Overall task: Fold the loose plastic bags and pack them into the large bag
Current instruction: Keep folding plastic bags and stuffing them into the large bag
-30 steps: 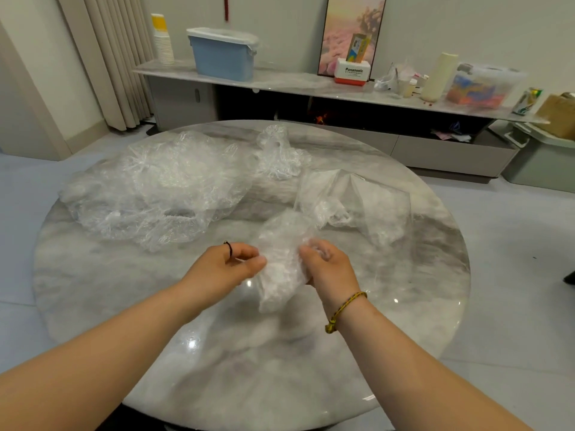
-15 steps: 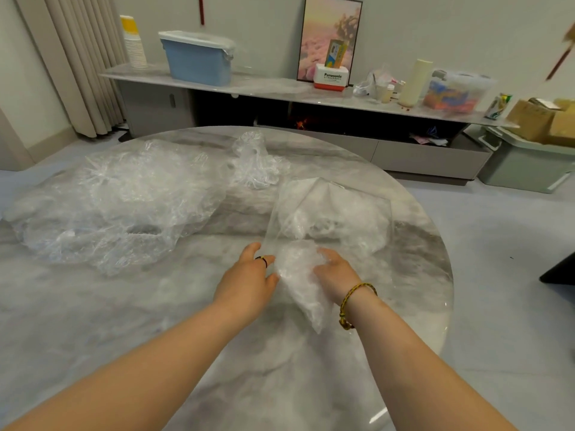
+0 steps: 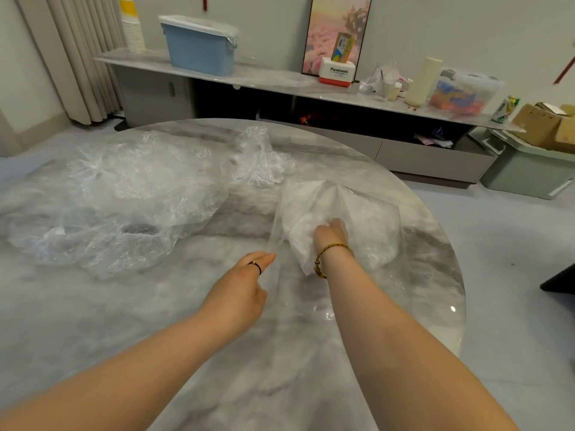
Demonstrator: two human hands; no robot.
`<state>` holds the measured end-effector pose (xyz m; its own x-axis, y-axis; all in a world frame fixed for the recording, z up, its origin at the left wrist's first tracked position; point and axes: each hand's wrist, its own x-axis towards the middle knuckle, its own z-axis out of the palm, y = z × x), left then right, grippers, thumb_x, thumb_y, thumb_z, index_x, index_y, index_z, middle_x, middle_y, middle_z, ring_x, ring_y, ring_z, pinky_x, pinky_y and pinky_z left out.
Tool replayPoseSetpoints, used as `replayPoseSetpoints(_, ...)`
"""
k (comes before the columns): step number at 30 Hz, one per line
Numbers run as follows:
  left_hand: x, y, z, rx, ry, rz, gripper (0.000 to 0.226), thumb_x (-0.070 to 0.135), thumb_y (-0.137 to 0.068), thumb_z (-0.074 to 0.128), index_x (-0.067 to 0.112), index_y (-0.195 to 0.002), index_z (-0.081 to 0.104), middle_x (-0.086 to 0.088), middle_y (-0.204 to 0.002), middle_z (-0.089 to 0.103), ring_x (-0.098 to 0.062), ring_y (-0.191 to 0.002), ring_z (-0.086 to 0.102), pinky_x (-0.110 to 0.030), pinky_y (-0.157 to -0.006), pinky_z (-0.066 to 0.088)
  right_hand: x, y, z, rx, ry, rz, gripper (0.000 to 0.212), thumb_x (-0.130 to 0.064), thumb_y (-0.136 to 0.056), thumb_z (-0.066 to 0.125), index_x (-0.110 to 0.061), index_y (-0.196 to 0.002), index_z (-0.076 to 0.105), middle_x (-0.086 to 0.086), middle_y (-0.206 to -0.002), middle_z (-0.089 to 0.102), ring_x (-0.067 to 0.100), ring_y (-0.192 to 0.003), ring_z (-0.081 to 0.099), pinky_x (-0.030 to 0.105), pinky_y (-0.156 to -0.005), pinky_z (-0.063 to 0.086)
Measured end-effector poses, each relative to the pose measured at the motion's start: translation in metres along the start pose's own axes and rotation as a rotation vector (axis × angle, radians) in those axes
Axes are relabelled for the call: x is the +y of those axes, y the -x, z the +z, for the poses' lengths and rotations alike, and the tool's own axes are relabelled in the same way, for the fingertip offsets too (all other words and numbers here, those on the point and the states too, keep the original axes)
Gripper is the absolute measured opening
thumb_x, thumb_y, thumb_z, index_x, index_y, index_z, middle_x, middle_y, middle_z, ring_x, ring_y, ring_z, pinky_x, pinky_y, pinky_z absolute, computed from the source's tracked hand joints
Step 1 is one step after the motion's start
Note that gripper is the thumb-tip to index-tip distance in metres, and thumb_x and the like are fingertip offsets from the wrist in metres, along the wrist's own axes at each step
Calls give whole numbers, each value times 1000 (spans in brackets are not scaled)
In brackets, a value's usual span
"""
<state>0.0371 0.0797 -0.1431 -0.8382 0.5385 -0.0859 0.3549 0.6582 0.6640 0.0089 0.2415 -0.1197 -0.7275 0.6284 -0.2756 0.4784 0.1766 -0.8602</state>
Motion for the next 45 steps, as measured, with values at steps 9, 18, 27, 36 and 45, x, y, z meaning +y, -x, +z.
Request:
replayPoseSetpoints(9, -1, -12, 10, -41, 26, 49, 59, 4, -92, 42, 25, -144, 23, 16, -149, 19, -4, -114, 49, 3, -86, 20, 19, -30, 26, 258, 674, -284, 32, -5, -90, 45, -7, -123, 42, 9, -124, 44, 25, -115, 42, 27, -94, 34)
replayPoseSetpoints(18, -4, -19, 17, -65, 21, 53, 58, 5, -93, 41, 25, -145, 24, 18, -149, 18, 0, -129, 35, 3, -87, 16, 42, -50, 37, -33, 714, -428, 17, -8, -90, 39, -5, -89, 56, 12, -92, 57, 27, -89, 54, 28, -75, 43)
replayPoseSetpoints(27, 5, -17, 18, -191, 98, 73, 61, 18, -93, 47, 26, -145, 17, 22, -142, 13, -2, -102, 56, -7, -95, 32, 36, -53, 22, -101, 946, -360, 48, -27, -98, 29, -12, -144, 25, 7, -148, 30, 20, -139, 23, 36, -116, 12)
replayPoseSetpoints(36, 4, -6, 12, -205, 67, 142, 63, 31, -92, 51, 38, -143, 15, 18, -150, 13, 1, -120, 41, -15, -103, 30, 31, -5, -10, 9, 812, -527, 39, -20, -96, 41, -11, -135, 40, 5, -146, 35, 17, -136, 28, 26, -112, 17)
replayPoseSetpoints(45, -22, 38, -39, -70, -262, 98, 51, 37, -95, 44, 33, -142, 27, 13, -147, 30, -4, -134, 29, -14, -104, 23, 20, 70, -23, 83, 588, -691, 26, -13, -85, 55, -18, -63, 41, -6, -51, 43, 15, -50, 41, 24, -51, 34)
